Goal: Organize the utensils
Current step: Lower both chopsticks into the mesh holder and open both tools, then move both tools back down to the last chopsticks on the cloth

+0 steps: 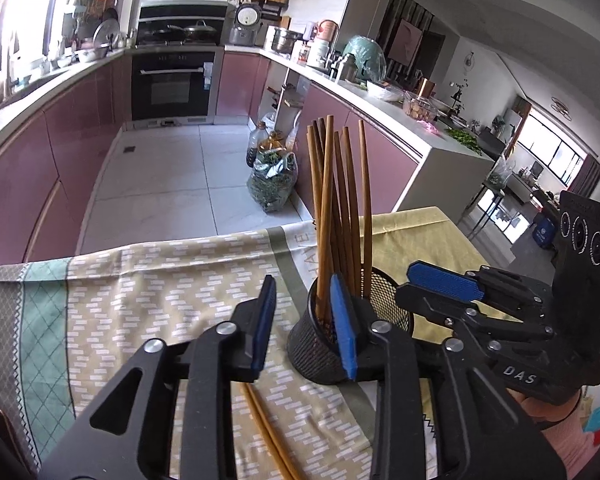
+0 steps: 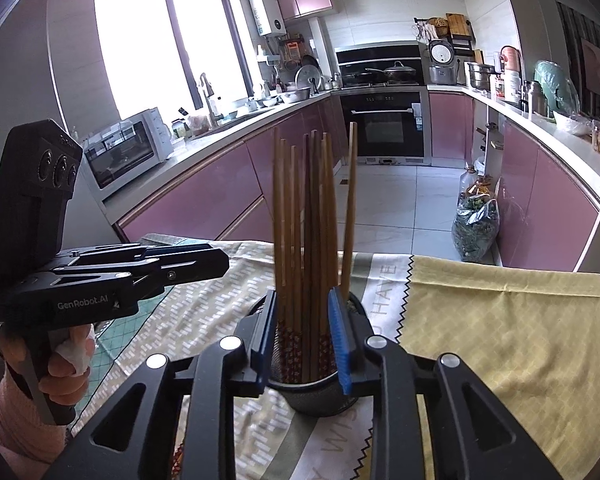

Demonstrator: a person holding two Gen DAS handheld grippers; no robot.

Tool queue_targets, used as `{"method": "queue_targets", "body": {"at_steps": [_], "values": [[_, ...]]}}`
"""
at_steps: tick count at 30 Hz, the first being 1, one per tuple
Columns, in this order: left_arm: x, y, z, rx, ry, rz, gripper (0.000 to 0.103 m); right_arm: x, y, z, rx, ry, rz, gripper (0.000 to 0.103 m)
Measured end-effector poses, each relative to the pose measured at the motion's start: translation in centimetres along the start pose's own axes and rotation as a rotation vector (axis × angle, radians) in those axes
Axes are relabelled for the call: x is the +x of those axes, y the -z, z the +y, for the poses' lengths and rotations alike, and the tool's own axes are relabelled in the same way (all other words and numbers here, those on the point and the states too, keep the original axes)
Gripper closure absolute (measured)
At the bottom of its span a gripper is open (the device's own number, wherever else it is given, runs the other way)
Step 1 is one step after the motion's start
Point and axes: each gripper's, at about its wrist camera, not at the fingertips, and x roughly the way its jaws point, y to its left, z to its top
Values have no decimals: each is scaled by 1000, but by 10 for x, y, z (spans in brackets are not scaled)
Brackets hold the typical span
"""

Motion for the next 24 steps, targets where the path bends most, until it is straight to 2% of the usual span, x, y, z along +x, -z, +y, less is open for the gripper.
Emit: {"method": "queue_targets", "body": {"at_steps": [6, 10, 16, 24], "values": [[-32, 30, 3, 33, -56, -74, 56, -22, 13, 19, -36, -64, -28, 66], [-46, 52, 11, 36, -92, -90, 50, -29, 26, 33, -51, -104, -25, 61], [-49, 91, 24, 27, -156, -48, 45, -6, 54, 55, -53, -141, 63, 60], [-43, 130, 41, -4, -212, 7, 43, 34, 89, 81, -67, -120, 206, 60]]}}
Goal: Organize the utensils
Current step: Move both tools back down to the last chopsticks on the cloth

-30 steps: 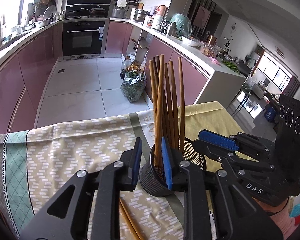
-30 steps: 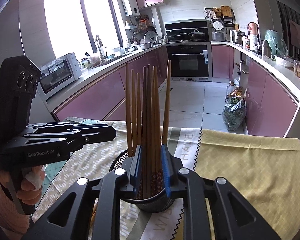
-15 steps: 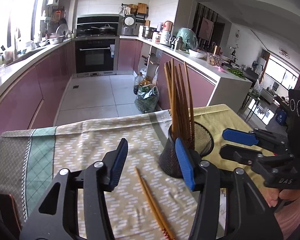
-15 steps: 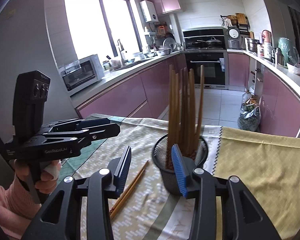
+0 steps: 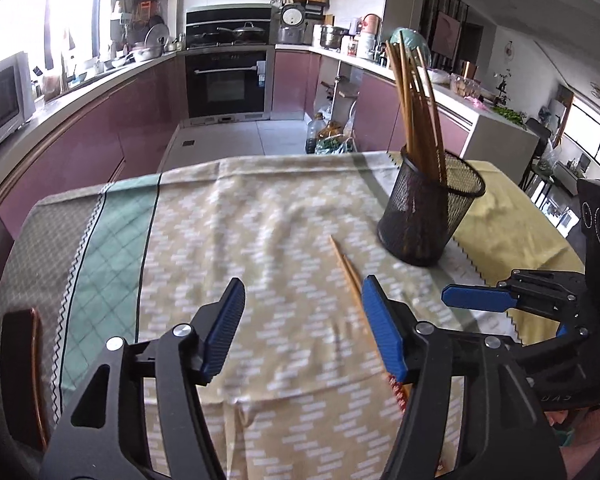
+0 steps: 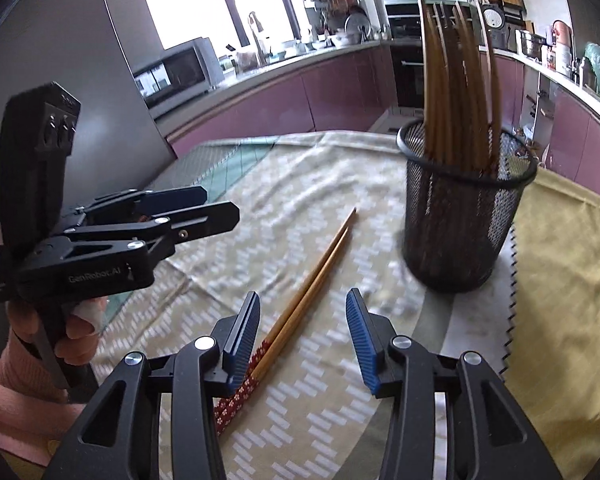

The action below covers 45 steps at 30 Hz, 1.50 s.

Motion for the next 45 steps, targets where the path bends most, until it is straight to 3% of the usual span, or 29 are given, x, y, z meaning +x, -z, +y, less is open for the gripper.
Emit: {"method": "queue_targets", "body": {"at_steps": [9, 23, 37, 40, 45], "values": [[3, 22, 8, -28, -5, 31, 42, 22, 14, 14, 8, 52, 61, 61], [3, 30, 7, -18, 8, 45, 42, 17, 23, 11, -11, 127, 83, 63], [20, 33, -27, 97, 72, 105, 43, 16, 20, -4, 17, 134, 108, 85], [23, 35, -35, 115, 110, 122, 45, 15, 19, -9, 33, 122, 108, 86], [36, 39, -47, 138, 127, 164, 62, 14, 17, -18, 55, 111, 108, 86]]}}
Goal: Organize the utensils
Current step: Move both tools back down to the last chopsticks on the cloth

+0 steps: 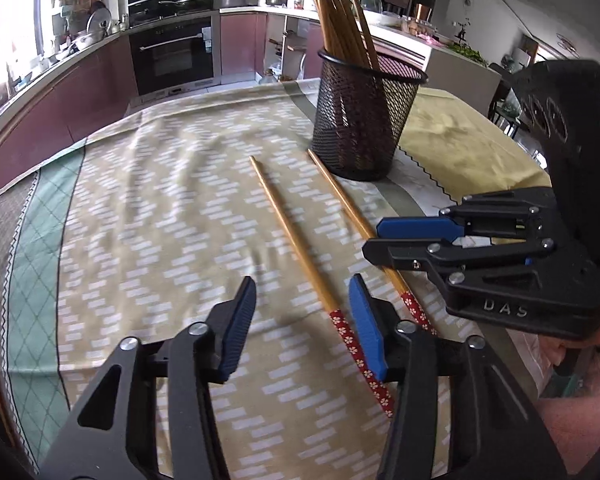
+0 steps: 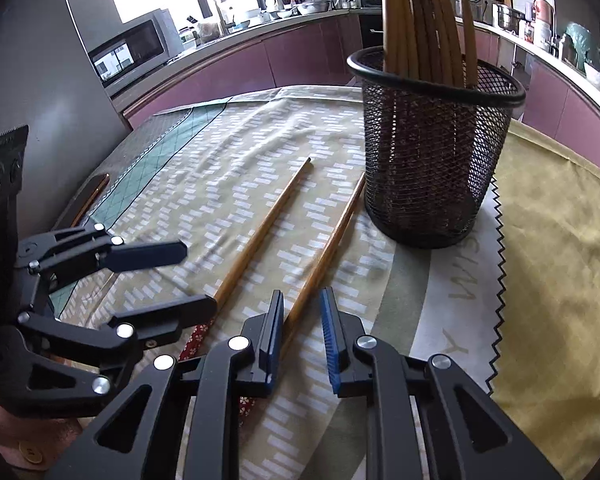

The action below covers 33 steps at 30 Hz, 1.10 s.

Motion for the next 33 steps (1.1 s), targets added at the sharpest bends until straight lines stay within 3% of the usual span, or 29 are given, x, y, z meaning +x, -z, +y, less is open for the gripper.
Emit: {"method": "queue_targets", "body": {"at_steps": [5, 11, 14, 18, 22, 31, 33], "values": [[9, 2, -6, 1, -9, 21, 69, -1, 1, -5, 5, -8, 1, 86], [6, 10, -12, -19, -26, 10, 90, 0, 0, -6, 10, -17, -3, 86], [2, 14, -9, -50, -23, 6, 93, -1, 0, -7, 10, -20, -4, 86], [-1, 15, -9, -55, -28, 10, 92, -2, 0, -8, 13, -22, -6, 86], [-1, 6, -11, -21, -58, -5, 77, -1, -2, -8, 18, -15, -9, 86], [24, -17, -7, 17, -70, 24, 76, 9, -14, -7, 18, 8, -8, 85], [26, -20, -6, 18, -66, 26, 81, 12, -17, -6, 20, 9, -10, 85]]}}
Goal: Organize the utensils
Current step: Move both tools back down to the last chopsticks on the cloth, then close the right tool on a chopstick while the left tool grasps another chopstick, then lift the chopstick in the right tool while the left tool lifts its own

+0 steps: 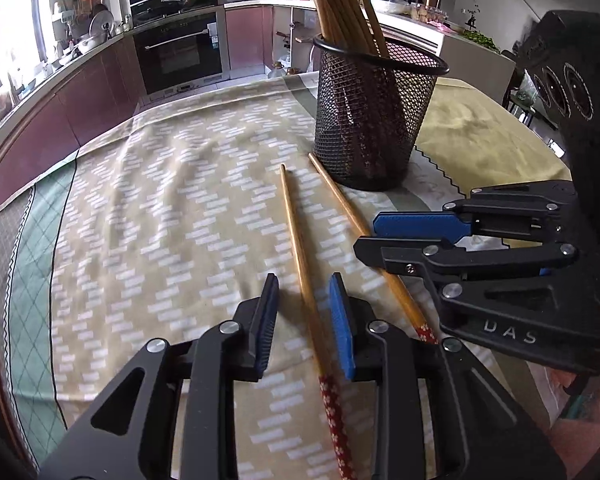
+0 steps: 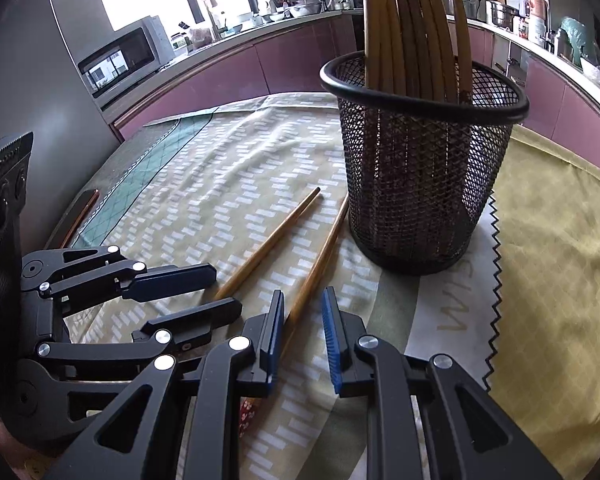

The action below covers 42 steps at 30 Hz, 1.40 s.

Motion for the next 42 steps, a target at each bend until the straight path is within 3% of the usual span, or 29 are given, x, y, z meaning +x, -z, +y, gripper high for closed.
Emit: {"method": "queue_targets", "body": {"at_steps": [6, 13, 42], "values": [[3, -5, 1, -13, 16, 6, 95, 4, -3, 0, 9, -4, -9, 86], [2, -2, 2, -54, 22, 1, 95, 2, -1, -9, 75, -34, -24, 95], [-58, -3, 9, -95, 77, -113, 96, -62, 6, 6, 25, -146, -163, 99]]}}
